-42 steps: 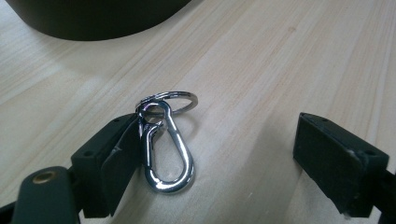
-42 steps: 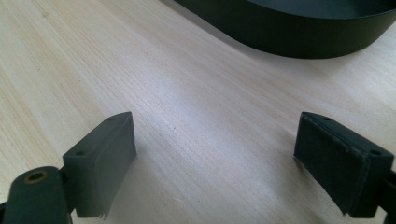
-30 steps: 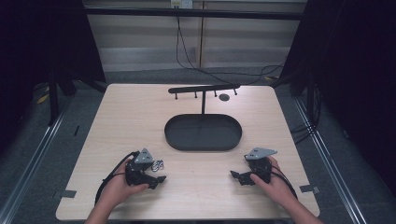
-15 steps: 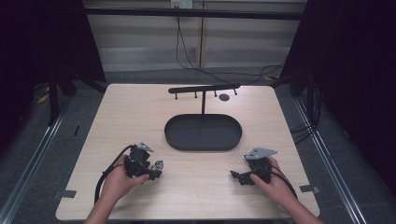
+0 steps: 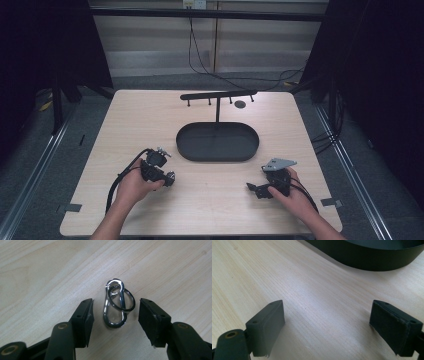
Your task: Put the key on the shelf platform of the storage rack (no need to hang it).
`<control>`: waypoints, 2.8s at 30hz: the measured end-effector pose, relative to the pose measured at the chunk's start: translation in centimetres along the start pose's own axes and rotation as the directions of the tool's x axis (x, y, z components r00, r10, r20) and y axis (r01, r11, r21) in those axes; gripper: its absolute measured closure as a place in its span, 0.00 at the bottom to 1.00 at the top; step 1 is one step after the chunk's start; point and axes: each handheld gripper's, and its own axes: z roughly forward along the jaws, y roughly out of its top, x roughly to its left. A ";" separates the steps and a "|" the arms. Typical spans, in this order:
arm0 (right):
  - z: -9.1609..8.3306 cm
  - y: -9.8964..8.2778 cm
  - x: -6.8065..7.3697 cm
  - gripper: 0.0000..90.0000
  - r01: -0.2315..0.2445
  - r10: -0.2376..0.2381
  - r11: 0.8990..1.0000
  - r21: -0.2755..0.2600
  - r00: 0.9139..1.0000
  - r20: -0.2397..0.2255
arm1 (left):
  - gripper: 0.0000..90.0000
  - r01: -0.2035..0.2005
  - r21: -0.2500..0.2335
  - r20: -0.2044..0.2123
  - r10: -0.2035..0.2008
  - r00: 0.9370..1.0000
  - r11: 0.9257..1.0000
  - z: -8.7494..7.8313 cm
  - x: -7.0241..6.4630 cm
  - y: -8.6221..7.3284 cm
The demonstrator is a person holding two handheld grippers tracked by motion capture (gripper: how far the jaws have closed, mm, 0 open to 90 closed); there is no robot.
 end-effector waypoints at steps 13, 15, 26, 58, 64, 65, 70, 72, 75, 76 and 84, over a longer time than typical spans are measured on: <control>0.0 0.0 0.0 0.13 0.001 -0.001 1.000 -0.001 1.000 0.000 | 0.75 0.003 0.135 -0.063 0.006 0.998 0.991 0.1 -0.8 1.4; 0.0 0.0 0.0 0.13 0.000 0.000 1.000 -0.001 1.000 0.000 | 0.75 0.015 0.162 -0.047 -0.007 0.999 0.987 0.0 -0.6 1.6; 0.0 0.0 0.0 0.13 0.001 -0.001 1.000 -0.001 1.000 0.001 | 0.75 0.015 0.172 -0.005 -0.014 1.000 0.985 -0.9 -0.3 2.0; 0.0 0.0 0.0 0.13 -0.001 0.001 1.000 -0.001 1.000 0.002 | 0.75 0.014 0.104 0.035 -0.018 0.999 0.994 -5.6 -1.0 5.9; 0.0 0.0 0.0 0.13 0.000 0.000 1.000 -0.001 1.000 0.002 | 0.75 0.014 0.094 0.032 -0.017 0.999 0.995 -6.1 -1.1 6.6; 0.0 0.0 0.0 0.13 0.000 0.000 1.000 -0.001 1.000 0.002 | 0.75 0.011 0.093 0.032 -0.014 0.999 0.996 -6.1 -1.1 6.7; 0.0 0.0 0.0 0.13 0.000 0.000 1.000 -0.001 1.000 0.001 | 0.75 0.013 0.088 0.040 -0.016 0.999 0.996 -6.3 -1.2 7.3; 0.0 0.0 0.0 0.13 0.000 0.000 1.000 0.000 1.000 0.001 | 0.75 0.014 0.084 0.044 -0.017 0.999 0.996 -6.5 -1.1 7.6; 0.0 0.0 0.0 0.13 0.000 0.000 1.000 0.000 1.000 0.001 | 0.75 0.012 0.083 0.046 -0.016 0.999 0.996 -6.6 -1.1 7.8; 0.0 0.0 0.0 0.13 0.000 0.000 1.000 -0.001 1.000 0.001 | 0.75 0.015 0.081 0.050 -0.019 0.999 0.997 -6.6 -1.1 7.9; 0.0 0.0 0.0 0.13 0.000 0.000 1.000 -0.001 1.000 0.001 | 0.75 0.019 0.074 0.072 -0.025 0.997 0.997 -6.8 -1.1 8.9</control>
